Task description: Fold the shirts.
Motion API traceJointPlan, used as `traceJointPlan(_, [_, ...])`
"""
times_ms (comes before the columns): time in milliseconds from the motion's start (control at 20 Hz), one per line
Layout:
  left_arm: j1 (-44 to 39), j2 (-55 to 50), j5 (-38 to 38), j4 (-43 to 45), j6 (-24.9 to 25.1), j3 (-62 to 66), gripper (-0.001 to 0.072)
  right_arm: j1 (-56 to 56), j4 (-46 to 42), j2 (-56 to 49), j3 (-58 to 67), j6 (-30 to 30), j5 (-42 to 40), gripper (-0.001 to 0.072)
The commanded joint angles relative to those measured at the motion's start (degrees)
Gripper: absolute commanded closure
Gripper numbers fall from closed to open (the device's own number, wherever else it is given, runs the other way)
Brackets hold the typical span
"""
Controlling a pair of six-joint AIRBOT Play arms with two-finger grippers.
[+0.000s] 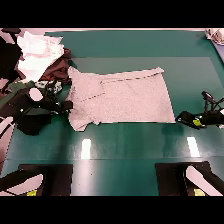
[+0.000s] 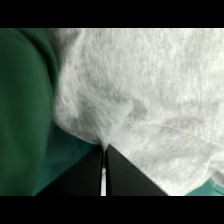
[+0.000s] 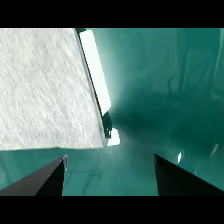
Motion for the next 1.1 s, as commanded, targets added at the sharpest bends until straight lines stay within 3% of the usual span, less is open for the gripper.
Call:
traceJointPlan(0, [0.0,0.0,-2.4,-2.3,0.1,1.8,0.068,0.0,2.8,-1.0,0.0,-2.3,-3.7,0.0088])
traceJointPlan(200, [0.0,0.1,-3.5,-6.8,0.7,2.5,0.068,0.2,12.7,-6.2,0.0,-6.1,-2.9,0.0089])
traceJointPlan(450, [0.0,0.1,-6.8,-9.6,0.7,2.6,0.068,6.6,13.3,-10.4,0.0,-5.9,-0.8,0.011])
traceJointPlan(550, [0.0,0.2,-8.1,-12.6,2.1,2.6,0.068,10.4,13.3,-11.3,0.0,-5.9,-2.9,0.036])
traceJointPlan(650, [0.0,1.5,-9.3,-13.1,2.1,2.6,0.068,13.2,13.1,-11.3,1.0,-6.0,-3.6,0.0686])
traceJointPlan(750, [0.0,4.3,-10.3,-13.0,2.0,2.6,0.0681,13.9,12.5,-9.7,3.2,-5.7,-1.7,0.0699])
traceJointPlan(1050, [0.0,13.7,-15.3,-13.0,-1.6,0.6,0.0681,5.2,0.0,5.3,7.0,3.1,8.1,0.0702])
